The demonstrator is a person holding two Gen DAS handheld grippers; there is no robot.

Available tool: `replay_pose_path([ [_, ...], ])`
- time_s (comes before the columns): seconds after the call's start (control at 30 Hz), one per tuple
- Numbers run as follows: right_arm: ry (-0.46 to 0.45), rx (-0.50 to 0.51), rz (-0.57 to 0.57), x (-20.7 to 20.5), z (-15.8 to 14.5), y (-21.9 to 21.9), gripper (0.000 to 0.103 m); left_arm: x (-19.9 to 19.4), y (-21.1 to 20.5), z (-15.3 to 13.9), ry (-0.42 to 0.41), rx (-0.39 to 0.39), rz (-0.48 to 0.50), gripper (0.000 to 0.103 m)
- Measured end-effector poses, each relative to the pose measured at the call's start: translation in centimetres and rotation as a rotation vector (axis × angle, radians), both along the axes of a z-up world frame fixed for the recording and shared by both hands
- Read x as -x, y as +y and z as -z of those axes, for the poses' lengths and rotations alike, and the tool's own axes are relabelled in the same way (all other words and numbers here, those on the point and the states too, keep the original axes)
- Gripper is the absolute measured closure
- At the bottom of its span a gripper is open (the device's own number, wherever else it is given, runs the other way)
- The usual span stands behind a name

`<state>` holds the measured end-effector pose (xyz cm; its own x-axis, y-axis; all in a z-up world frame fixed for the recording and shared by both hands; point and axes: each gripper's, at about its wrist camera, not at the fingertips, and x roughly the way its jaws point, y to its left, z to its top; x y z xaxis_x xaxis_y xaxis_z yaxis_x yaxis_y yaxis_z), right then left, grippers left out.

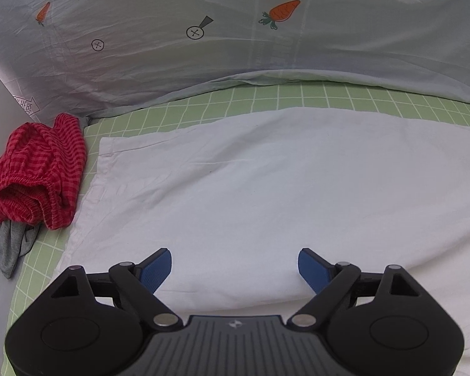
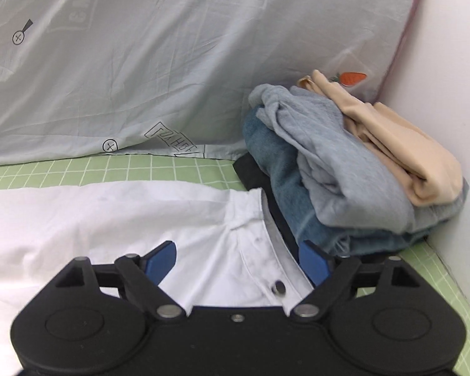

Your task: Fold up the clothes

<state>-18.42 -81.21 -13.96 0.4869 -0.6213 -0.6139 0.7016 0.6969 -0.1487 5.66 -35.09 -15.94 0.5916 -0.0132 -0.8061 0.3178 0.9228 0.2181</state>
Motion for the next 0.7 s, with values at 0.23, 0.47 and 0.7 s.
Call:
replay_pose_path([
  [0.23,-0.002,-0.123,0.269,10.7,1.9,5.6,0.016,6.3,6.5,-0.5,0.039,0.023,-0.076,0.015],
  [0.47,0.023,-0.161,0.344,16.6,3.6,11.9,0.015,11.9,15.0,1.1,0.076,0.014,-0.191,0.015],
  [0.7,0.04,-0.188,0.32,18.2,4.4,15.4,0.014,13.8,20.1,3.0,0.073,0.042,-0.223,0.015],
])
